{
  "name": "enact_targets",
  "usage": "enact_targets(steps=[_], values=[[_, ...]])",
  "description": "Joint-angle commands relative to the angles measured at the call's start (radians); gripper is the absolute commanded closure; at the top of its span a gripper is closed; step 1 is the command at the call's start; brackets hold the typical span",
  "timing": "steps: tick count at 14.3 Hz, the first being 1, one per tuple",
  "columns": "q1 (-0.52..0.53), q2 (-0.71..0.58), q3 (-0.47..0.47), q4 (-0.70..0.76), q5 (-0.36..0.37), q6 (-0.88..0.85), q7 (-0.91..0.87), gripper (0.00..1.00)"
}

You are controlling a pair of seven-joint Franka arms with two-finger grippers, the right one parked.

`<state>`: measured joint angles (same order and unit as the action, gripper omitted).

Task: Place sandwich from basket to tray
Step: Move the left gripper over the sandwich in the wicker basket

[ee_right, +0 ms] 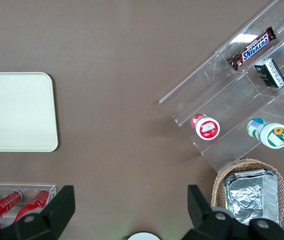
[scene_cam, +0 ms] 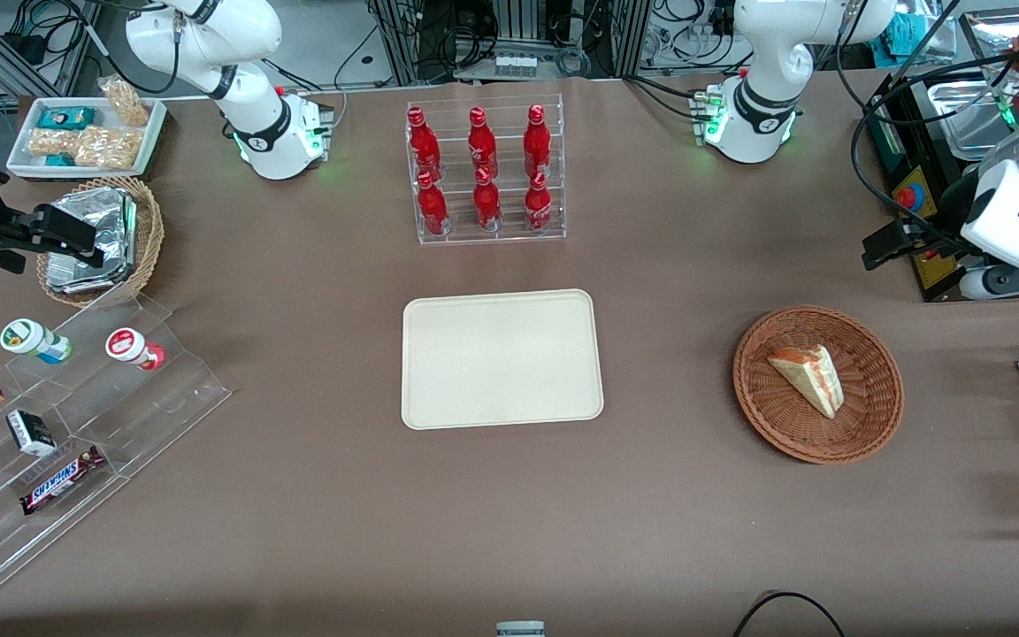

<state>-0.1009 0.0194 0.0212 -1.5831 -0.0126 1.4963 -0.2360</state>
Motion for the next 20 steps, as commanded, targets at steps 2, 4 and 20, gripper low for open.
enact_targets(steps=[2,4,20], values=[[0.0,-0.001,0.003,-0.021,0.01,0.01,0.001,0.0],[0.0,0.031,0.005,-0.064,0.011,0.024,0.007,0.0],[0.055,0.138,0.043,-0.525,0.026,0.694,-0.42,0.0]])
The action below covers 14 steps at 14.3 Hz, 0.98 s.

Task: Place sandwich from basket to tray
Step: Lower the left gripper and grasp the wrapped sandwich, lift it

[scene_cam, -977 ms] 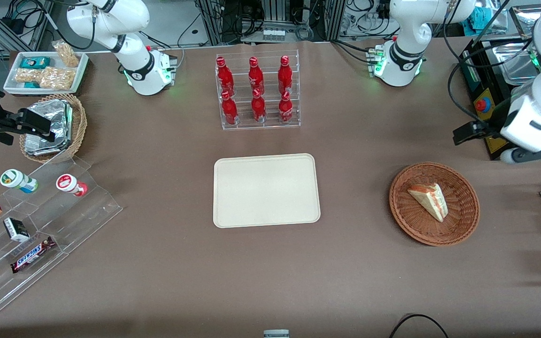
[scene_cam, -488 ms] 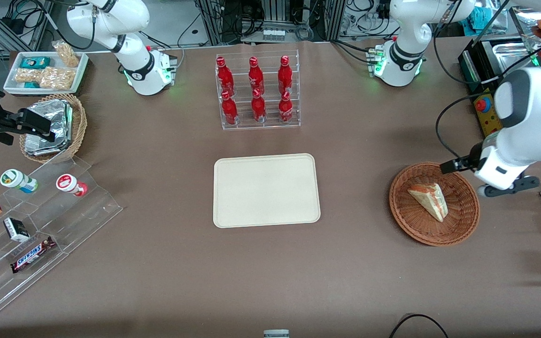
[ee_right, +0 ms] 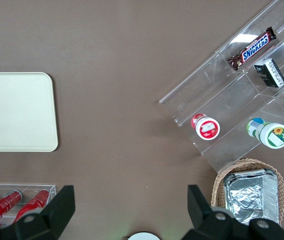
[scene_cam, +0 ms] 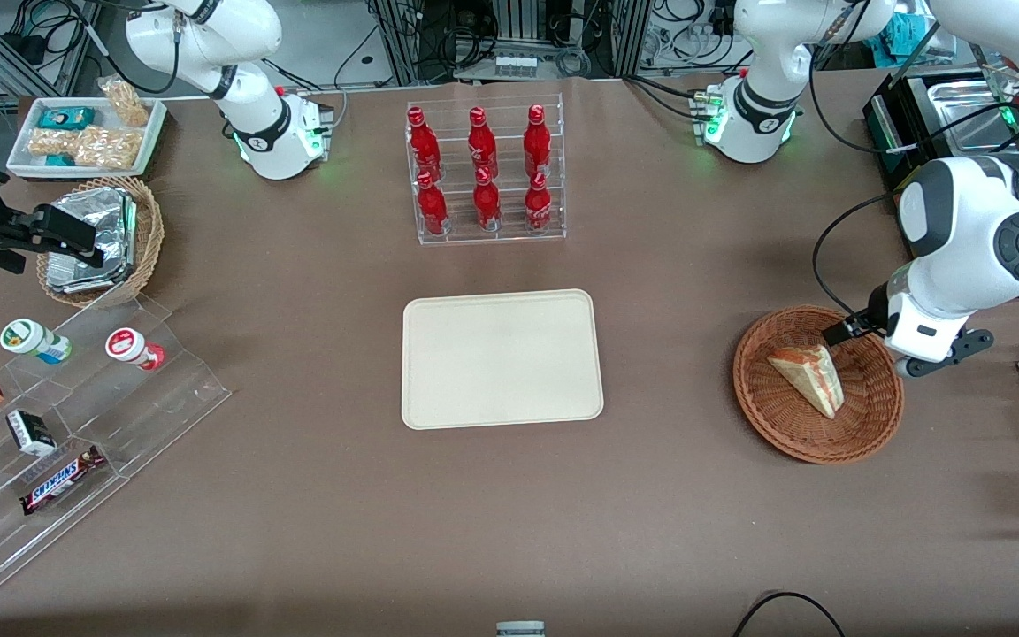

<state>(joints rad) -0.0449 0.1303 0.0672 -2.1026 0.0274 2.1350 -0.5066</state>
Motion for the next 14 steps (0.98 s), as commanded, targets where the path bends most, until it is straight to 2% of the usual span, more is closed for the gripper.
enact_targets(steps=[1,3,5,10,11,12,13,14], values=[[-0.003,0.044,-0.003,-0.004,-0.017,0.077,-0.224,0.0],[-0.006,0.075,-0.004,-0.004,-0.05,0.143,-0.324,0.0],[-0.01,0.112,-0.006,-0.002,-0.113,0.195,-0.343,0.0],[-0.016,0.222,-0.009,-0.002,-0.119,0.267,-0.334,0.0],[-0.016,0.229,-0.009,-0.002,-0.119,0.264,-0.334,0.15],[-0.018,0.227,-0.009,-0.002,-0.119,0.258,-0.334,0.56],[-0.017,0.226,-0.009,-0.001,-0.119,0.255,-0.331,0.88],[-0.018,0.226,-0.01,0.006,-0.119,0.255,-0.337,0.92]])
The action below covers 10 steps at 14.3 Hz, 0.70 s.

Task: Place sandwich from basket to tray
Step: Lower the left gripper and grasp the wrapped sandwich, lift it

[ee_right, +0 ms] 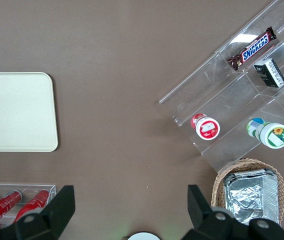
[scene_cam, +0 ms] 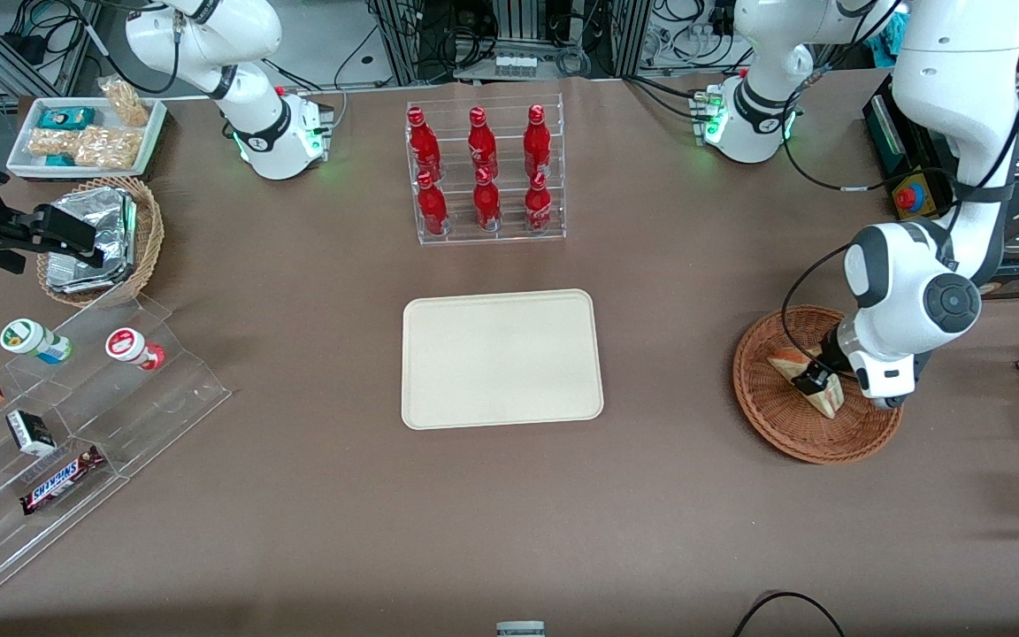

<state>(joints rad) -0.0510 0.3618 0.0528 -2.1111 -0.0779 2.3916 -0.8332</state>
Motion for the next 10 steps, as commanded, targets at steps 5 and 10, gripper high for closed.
enact_targets(steps=[5,10], values=[[-0.087,-0.098,0.004,0.06,0.006,-0.194,0.029,0.96],[-0.289,-0.115,0.002,0.154,0.027,-0.348,0.101,0.96]])
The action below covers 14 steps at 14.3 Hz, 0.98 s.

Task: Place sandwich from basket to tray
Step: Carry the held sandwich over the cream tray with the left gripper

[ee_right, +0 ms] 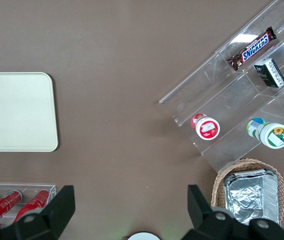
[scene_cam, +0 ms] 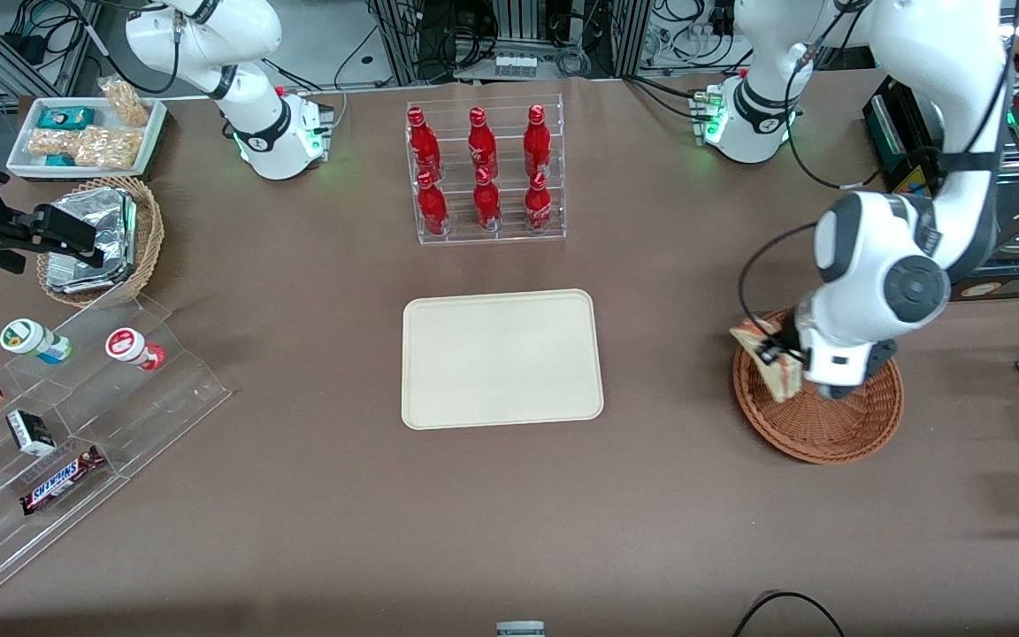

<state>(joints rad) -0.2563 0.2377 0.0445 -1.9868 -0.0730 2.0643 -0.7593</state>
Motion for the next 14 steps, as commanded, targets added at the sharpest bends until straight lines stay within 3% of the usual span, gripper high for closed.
enact_targets(steps=[1,8,11,14], values=[[-0.142,0.037,0.011,0.063,0.039,-0.023,0.05,0.96],[-0.42,0.371,0.011,0.475,0.029,-0.128,-0.035,0.97],[-0.449,0.491,-0.047,0.623,-0.02,-0.121,-0.077,0.97],[-0.468,0.564,-0.115,0.697,-0.024,-0.104,-0.1,0.98]])
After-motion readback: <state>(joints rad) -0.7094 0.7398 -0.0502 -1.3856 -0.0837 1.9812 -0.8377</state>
